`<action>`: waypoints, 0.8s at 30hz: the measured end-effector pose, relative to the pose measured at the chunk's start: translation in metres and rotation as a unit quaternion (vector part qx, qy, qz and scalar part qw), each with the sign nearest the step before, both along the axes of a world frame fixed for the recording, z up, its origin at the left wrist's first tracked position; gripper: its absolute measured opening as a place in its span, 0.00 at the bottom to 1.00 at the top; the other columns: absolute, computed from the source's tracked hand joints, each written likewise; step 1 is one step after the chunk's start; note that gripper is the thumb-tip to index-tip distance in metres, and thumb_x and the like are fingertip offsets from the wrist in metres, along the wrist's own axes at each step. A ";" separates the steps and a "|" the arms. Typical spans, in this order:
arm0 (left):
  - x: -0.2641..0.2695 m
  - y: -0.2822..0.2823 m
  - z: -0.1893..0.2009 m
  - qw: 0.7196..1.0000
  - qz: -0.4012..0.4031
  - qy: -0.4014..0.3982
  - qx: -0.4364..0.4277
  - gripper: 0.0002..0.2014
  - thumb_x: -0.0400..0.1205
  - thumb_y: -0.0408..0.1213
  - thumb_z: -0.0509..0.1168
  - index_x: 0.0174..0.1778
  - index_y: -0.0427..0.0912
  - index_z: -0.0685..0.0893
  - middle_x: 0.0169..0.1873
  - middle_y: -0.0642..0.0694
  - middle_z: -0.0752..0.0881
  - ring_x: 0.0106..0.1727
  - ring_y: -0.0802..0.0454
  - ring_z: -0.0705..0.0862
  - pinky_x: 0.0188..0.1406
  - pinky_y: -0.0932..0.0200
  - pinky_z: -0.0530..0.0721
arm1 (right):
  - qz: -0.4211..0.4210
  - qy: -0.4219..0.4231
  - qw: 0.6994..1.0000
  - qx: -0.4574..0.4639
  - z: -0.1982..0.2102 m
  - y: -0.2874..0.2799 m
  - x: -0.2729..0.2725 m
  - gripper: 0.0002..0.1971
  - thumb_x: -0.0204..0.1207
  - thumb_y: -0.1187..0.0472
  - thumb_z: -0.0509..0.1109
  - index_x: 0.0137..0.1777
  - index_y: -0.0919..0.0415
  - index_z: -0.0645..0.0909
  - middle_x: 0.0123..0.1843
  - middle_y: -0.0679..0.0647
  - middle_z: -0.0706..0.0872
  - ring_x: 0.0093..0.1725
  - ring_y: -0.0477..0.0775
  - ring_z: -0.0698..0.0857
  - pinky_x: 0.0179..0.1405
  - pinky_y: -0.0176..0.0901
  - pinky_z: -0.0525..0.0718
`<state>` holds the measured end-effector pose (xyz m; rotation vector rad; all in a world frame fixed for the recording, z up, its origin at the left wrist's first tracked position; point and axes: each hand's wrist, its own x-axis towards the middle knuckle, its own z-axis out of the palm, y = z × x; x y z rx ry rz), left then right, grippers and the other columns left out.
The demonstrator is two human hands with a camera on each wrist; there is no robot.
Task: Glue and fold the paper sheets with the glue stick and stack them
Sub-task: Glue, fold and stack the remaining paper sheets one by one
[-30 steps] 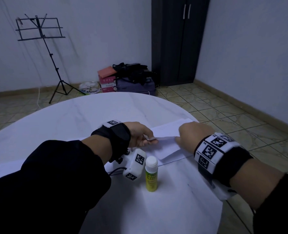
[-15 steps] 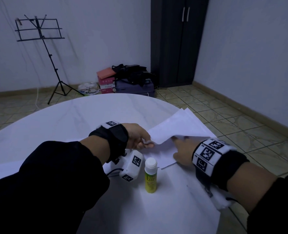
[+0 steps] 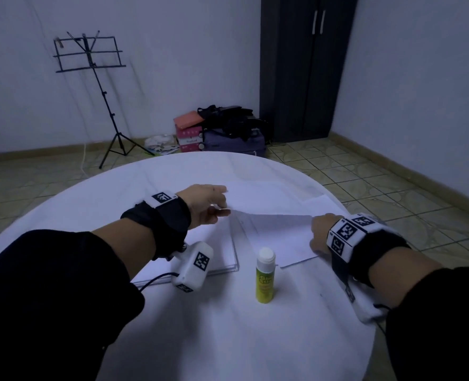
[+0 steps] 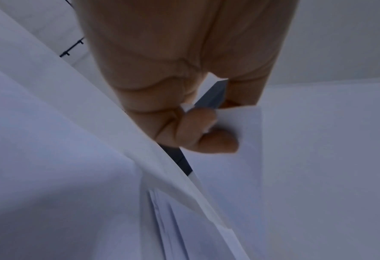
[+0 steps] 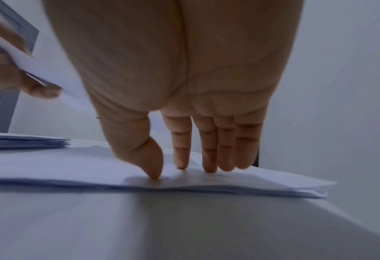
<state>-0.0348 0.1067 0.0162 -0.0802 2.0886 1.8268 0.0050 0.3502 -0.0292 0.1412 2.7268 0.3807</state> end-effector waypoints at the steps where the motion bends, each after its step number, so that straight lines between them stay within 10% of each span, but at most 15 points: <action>1: 0.004 -0.009 0.001 1.000 0.020 0.009 0.008 0.20 0.80 0.18 0.58 0.65 0.39 0.77 0.41 0.41 0.82 0.22 0.54 0.86 0.16 0.69 0.70 | -0.005 0.026 0.999 -0.020 0.000 0.002 0.001 0.14 0.82 0.60 0.59 0.64 0.62 0.79 0.65 0.58 0.82 0.64 0.58 0.81 0.62 0.45 0.77; 8: 0.059 -0.079 0.006 0.990 0.128 0.038 0.048 0.24 0.80 0.17 0.59 0.72 0.36 0.72 0.35 0.40 0.81 0.32 0.49 0.88 0.16 0.68 0.73 | -0.035 0.036 0.985 -0.166 0.013 -0.020 0.033 0.34 0.77 0.54 0.71 0.80 0.60 0.63 0.79 0.57 0.67 0.77 0.56 0.68 0.73 0.43 0.67; 11: 0.091 -0.112 0.001 0.989 0.140 0.034 0.031 0.26 0.80 0.17 0.60 0.74 0.37 0.71 0.34 0.40 0.81 0.32 0.51 0.89 0.16 0.67 0.74 | -0.030 -0.039 0.946 -0.321 0.021 -0.037 0.063 0.44 0.68 0.54 0.79 0.82 0.52 0.59 0.70 0.51 0.75 0.68 0.53 0.76 0.59 0.39 0.75; 14: 0.127 -0.138 -0.007 0.993 0.111 0.028 -0.029 0.25 0.80 0.17 0.61 0.73 0.37 0.73 0.36 0.40 0.82 0.30 0.51 0.87 0.17 0.66 0.75 | -0.047 -0.097 0.880 -0.463 0.019 -0.048 0.082 0.29 0.67 0.62 0.80 0.65 0.45 0.76 0.44 0.51 0.74 0.41 0.53 0.75 0.33 0.37 0.71; 18: 0.166 -0.163 -0.016 0.988 0.036 0.004 -0.147 0.26 0.78 0.19 0.66 0.72 0.40 0.76 0.36 0.40 0.82 0.27 0.52 0.82 0.22 0.64 0.78 | -0.068 -0.078 0.849 -0.519 0.018 -0.065 0.098 0.21 0.67 0.59 0.80 0.57 0.46 0.76 0.47 0.53 0.80 0.40 0.52 0.76 0.34 0.39 0.72; 24: 0.201 -0.168 -0.025 0.937 -0.109 -0.013 -0.331 0.30 0.77 0.29 0.71 0.76 0.46 0.73 0.62 0.39 0.80 0.33 0.53 0.83 0.30 0.64 0.84 | -0.098 0.013 0.864 -0.493 0.015 -0.085 0.107 0.03 0.78 0.58 0.67 0.49 0.53 0.76 0.44 0.54 0.82 0.41 0.54 0.78 0.34 0.40 0.75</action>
